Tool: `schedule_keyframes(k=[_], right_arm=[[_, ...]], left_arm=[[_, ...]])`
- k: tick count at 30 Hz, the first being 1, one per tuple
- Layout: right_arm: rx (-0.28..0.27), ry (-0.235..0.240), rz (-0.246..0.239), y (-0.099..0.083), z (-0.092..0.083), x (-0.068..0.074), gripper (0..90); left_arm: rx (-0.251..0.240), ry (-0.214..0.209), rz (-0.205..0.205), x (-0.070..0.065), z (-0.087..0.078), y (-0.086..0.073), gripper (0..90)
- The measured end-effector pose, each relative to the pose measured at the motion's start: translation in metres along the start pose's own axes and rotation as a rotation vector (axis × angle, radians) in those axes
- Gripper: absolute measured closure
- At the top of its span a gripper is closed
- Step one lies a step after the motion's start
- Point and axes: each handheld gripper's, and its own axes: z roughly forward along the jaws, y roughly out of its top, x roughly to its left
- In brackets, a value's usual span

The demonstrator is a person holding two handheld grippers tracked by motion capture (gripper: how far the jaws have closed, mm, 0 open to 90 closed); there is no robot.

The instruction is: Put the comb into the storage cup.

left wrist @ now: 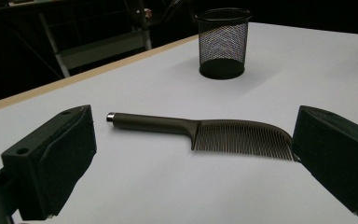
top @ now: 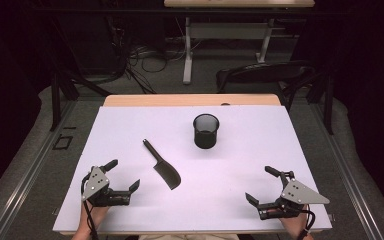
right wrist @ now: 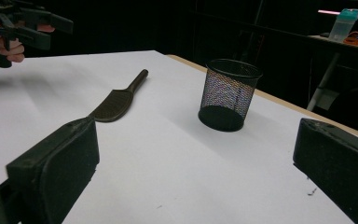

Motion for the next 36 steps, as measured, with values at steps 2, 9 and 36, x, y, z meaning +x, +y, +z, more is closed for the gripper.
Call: schedule_keyframes(k=[2, 9, 36], right_arm=[[0.002, 0.0, 0.002, 0.0, 0.0, 0.0, 0.0], [0.016, 0.006, -0.005, -0.001, 0.003, 0.001, 0.0], [0.037, 0.02, 0.007, -0.002, 0.006, 0.004, 0.0]], left_arm=[[0.019, 0.001, 0.008, 0.001, 0.004, 0.003, 0.1], [0.068, -0.017, -0.008, 0.009, 0.021, 0.007, 0.0], [0.127, -0.031, -0.022, 0.027, 0.048, 0.027, 0.0]])
